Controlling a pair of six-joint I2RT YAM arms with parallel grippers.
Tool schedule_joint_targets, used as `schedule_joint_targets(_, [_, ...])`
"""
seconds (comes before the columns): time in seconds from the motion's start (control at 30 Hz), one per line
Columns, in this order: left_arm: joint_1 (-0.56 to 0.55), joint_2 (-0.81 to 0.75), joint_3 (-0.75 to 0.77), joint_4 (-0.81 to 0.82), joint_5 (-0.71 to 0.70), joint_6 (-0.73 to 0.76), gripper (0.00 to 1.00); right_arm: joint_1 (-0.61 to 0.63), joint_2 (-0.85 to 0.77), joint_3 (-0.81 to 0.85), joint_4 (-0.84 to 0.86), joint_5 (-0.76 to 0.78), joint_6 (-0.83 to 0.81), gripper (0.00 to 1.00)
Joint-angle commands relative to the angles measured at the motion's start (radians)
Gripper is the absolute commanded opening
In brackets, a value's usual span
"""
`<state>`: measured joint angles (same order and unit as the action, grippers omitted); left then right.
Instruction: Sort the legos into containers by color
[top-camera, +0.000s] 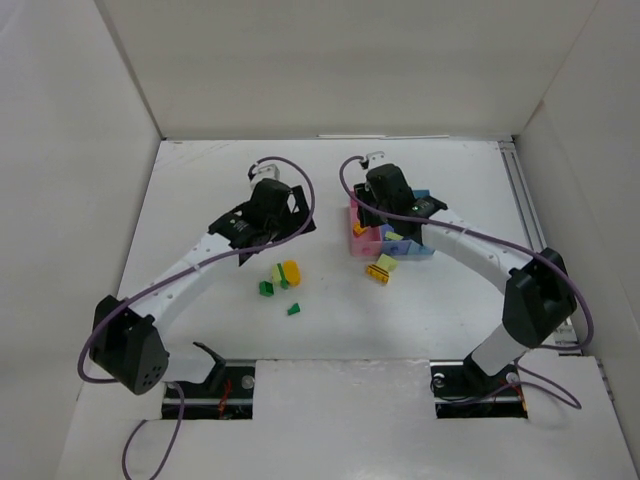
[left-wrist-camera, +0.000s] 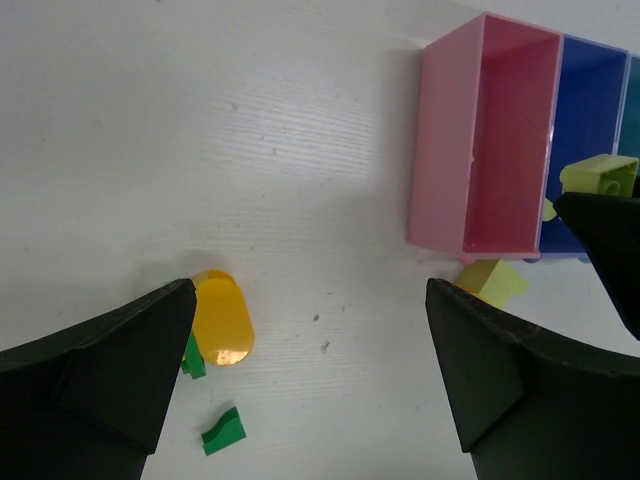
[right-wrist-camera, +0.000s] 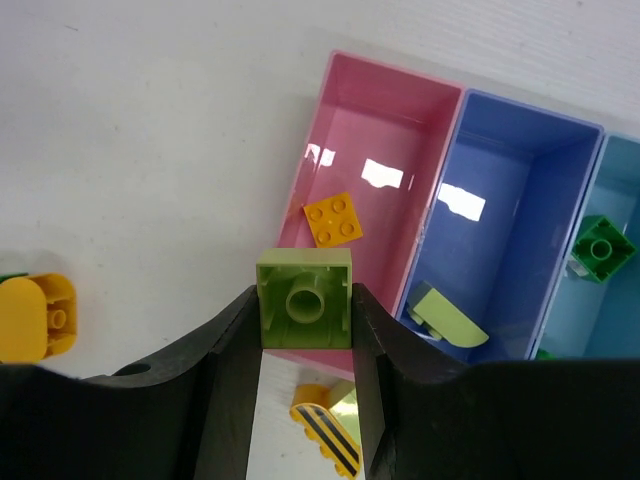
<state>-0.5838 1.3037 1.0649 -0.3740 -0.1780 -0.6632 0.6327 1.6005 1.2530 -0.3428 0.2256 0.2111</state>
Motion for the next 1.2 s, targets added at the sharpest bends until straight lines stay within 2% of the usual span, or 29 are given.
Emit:
schedule_joint_targets(0.0, [-0.014, 0.029, 0.084, 0.029, -0.034, 0.04, 0.99, -0.033, 0.006, 0.066, 0.044, -0.072, -0.029, 0.17])
schedule_joint_targets(0.37, [-0.024, 0.143, 0.167, 0.04, -0.009, 0.122, 0.99, -0.061, 0.015, 0.077, 0.024, -0.081, -0.047, 0.17])
schedule_joint_targets(1.17, [-0.024, 0.172, 0.187, 0.06, 0.0, 0.149, 0.99, -0.07, 0.015, 0.068, -0.015, -0.062, -0.029, 0.17])
